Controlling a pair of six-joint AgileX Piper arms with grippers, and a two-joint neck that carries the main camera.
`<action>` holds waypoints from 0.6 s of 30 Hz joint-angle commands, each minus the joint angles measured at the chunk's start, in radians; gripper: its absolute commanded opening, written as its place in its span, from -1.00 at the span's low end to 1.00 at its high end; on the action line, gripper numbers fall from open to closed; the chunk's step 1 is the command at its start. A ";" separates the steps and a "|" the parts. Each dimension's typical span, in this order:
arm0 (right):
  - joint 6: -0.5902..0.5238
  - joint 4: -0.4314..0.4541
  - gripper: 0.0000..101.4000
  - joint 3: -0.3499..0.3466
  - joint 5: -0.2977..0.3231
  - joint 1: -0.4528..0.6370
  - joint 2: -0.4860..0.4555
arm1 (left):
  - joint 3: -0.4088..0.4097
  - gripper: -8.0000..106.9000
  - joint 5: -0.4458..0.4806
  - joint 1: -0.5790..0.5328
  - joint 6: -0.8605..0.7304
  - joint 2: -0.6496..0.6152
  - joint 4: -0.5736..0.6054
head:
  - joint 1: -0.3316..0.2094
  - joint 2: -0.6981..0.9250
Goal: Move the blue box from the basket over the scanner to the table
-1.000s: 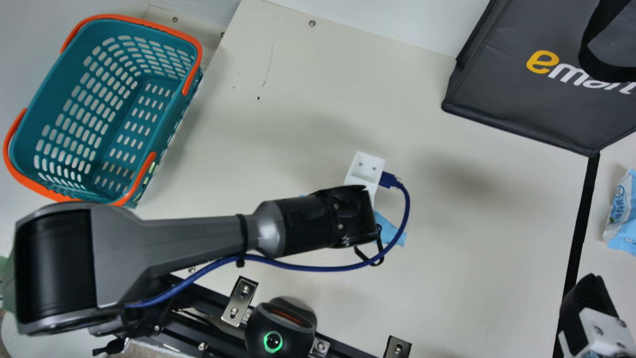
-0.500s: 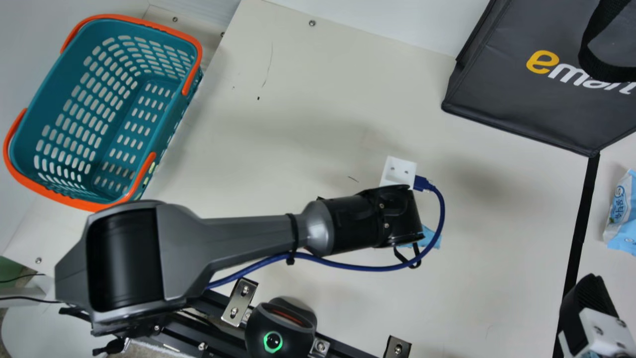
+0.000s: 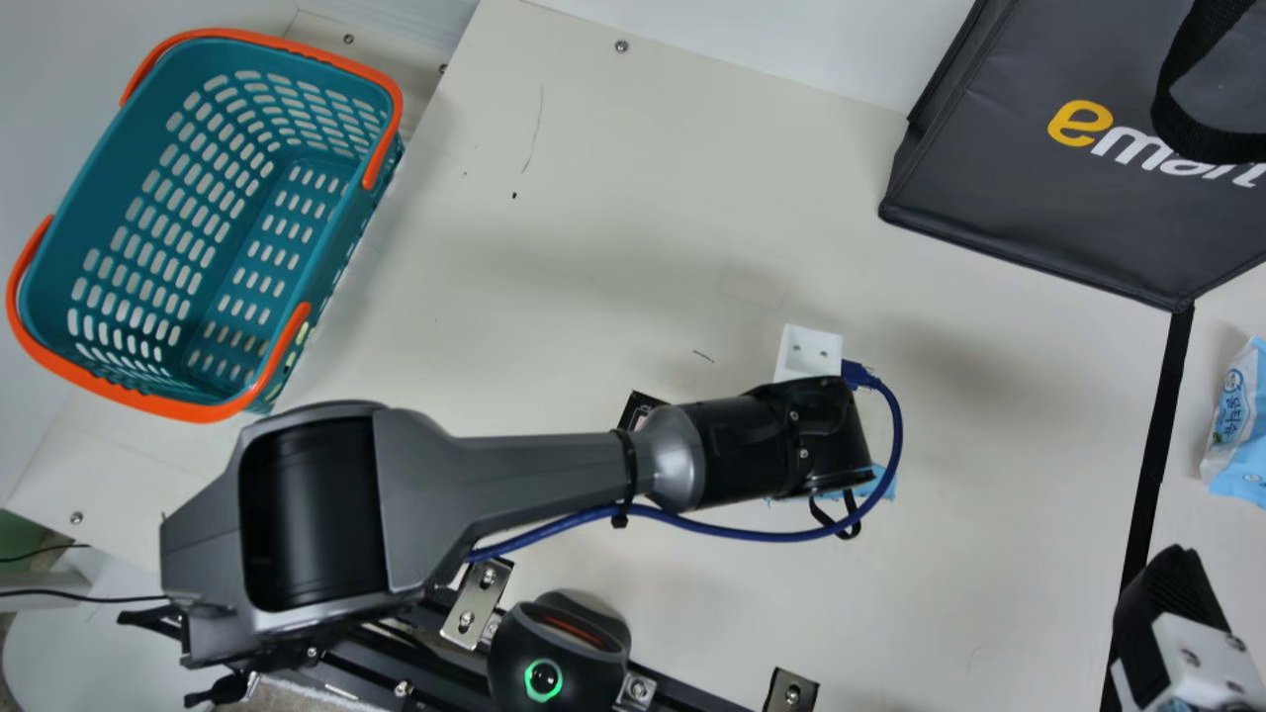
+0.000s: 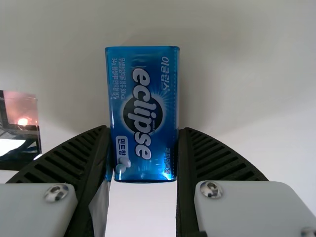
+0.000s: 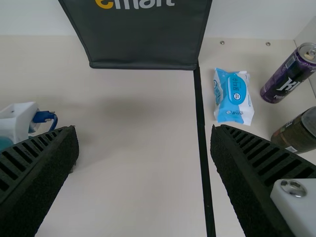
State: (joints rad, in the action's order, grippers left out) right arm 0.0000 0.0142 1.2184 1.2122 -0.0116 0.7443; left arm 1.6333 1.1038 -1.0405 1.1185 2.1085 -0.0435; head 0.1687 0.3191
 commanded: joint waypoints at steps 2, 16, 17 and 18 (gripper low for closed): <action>0.000 0.000 0.87 0.000 0.000 0.000 0.000 | 0.004 -0.42 0.000 0.002 0.000 0.004 0.010 | -0.030 0.002; 0.000 0.000 0.87 0.000 0.000 0.000 0.000 | -0.011 0.40 -0.035 0.026 -0.033 -0.016 0.065 | -0.030 0.002; 0.000 0.000 0.87 0.000 0.000 0.000 0.000 | -0.019 0.45 -0.045 0.031 -0.040 -0.025 0.072 | -0.030 0.002; 0.000 0.000 0.87 0.000 0.000 0.000 0.000 | -0.026 0.51 -0.054 0.038 -0.050 -0.036 0.081 | -0.030 0.002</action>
State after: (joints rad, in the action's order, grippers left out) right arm 0.0000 0.0142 1.2184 1.2122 -0.0116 0.7443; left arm 1.6121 1.0597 -1.0091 1.0773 2.0811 0.0300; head 0.1672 0.3191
